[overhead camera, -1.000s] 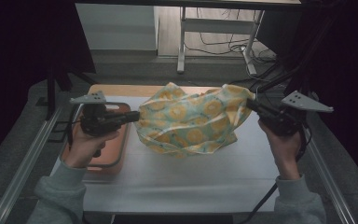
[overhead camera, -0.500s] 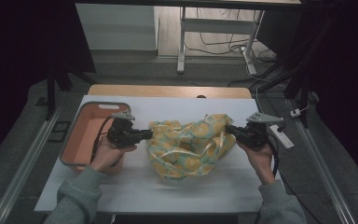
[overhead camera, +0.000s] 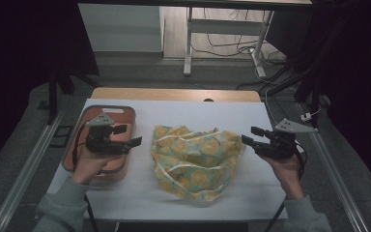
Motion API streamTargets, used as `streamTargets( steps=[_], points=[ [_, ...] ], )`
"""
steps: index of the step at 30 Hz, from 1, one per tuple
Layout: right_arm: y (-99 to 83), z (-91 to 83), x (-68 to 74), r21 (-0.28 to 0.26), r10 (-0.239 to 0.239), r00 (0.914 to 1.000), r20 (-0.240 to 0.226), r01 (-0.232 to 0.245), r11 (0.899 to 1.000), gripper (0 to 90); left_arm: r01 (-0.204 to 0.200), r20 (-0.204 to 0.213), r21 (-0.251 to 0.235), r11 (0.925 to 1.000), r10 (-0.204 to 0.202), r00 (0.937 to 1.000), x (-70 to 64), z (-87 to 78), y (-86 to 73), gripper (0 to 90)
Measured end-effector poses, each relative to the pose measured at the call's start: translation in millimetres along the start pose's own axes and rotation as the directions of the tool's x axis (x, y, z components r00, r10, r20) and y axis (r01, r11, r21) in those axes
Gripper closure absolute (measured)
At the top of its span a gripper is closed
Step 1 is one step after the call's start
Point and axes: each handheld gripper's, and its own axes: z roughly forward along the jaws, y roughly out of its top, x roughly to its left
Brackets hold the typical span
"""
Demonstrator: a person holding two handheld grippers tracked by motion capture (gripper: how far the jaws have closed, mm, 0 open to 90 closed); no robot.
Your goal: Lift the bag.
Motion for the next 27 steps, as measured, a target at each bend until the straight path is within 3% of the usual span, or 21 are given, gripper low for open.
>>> streamTargets(
  steps=[6,15,27],
  points=[
    [-28.6,-7.7,-2.8,0.03,0.025,0.9997,0.007,-0.025,0.999,42.1,-0.008,-0.018,0.065,0.9978,0.009,0.9998,-1.2,-4.5,-25.8,22.8],
    [-64.6,-12.0,2.3,0.089,-0.01,0.9998,0.018,0.008,0.996,42.1,-0.009,-0.024,0.08,0.9967,0.011,0.9997,-4.7,-6.4,-58.8,23.9],
    [-77.9,1.9,6.3,0.152,-0.052,0.9986,0.014,0.049,0.987,42.2,0.001,-0.012,0.086,0.9963,0.0,0.9999,-3.4,-2.6,-65.5,24.1]
  ],
)
